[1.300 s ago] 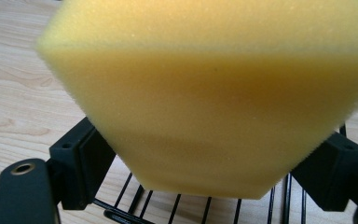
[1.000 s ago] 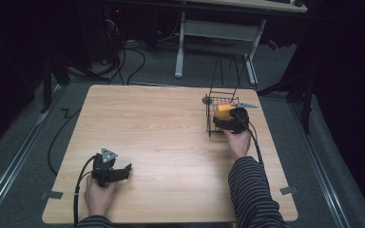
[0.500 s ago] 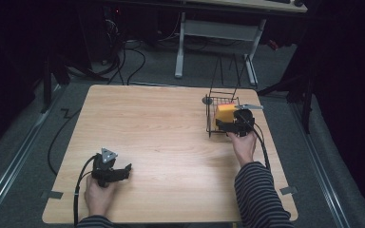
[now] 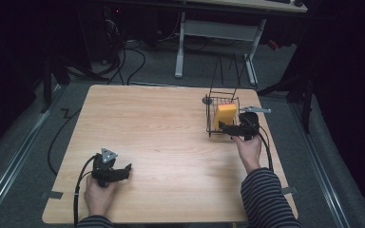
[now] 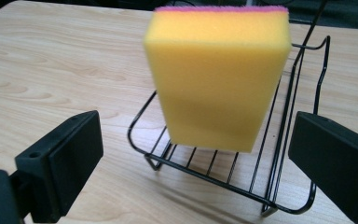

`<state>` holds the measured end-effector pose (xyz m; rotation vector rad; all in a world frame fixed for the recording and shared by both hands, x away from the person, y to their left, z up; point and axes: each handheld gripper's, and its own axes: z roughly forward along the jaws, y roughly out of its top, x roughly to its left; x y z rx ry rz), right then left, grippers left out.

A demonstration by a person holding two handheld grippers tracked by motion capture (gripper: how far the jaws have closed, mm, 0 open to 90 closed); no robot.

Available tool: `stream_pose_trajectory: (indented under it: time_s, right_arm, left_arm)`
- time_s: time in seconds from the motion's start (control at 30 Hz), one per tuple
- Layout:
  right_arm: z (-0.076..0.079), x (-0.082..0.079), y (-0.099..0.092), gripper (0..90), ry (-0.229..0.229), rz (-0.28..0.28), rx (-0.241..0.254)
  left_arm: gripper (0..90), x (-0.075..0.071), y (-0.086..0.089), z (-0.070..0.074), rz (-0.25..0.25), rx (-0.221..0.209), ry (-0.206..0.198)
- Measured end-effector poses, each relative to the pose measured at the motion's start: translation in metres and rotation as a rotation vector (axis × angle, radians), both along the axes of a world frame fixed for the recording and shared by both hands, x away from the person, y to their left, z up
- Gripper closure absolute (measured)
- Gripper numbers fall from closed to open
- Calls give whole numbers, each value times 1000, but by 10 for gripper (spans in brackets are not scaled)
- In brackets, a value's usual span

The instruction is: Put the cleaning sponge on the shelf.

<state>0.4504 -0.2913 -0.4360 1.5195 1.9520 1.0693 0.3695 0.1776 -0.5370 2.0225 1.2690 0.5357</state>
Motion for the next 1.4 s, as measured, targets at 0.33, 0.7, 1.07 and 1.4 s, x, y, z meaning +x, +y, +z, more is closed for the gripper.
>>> stream_pose_trajectory:
  time_s: [0.33,0.7,1.07,1.4]
  right_arm:
    - [15,-17,0,43,-35,12,17]
    - [27,-37,-15,86,-59,4,50]
    - [36,-55,-26,122,-84,11,69]
    - [35,-79,-39,141,-104,13,95]
  left_arm:
    - [168,0,0,0,0,0,0]
    - [167,0,0,0,0,-1,0]
    - [167,0,0,0,0,-2,0]
    - [167,0,0,0,0,-2,0]
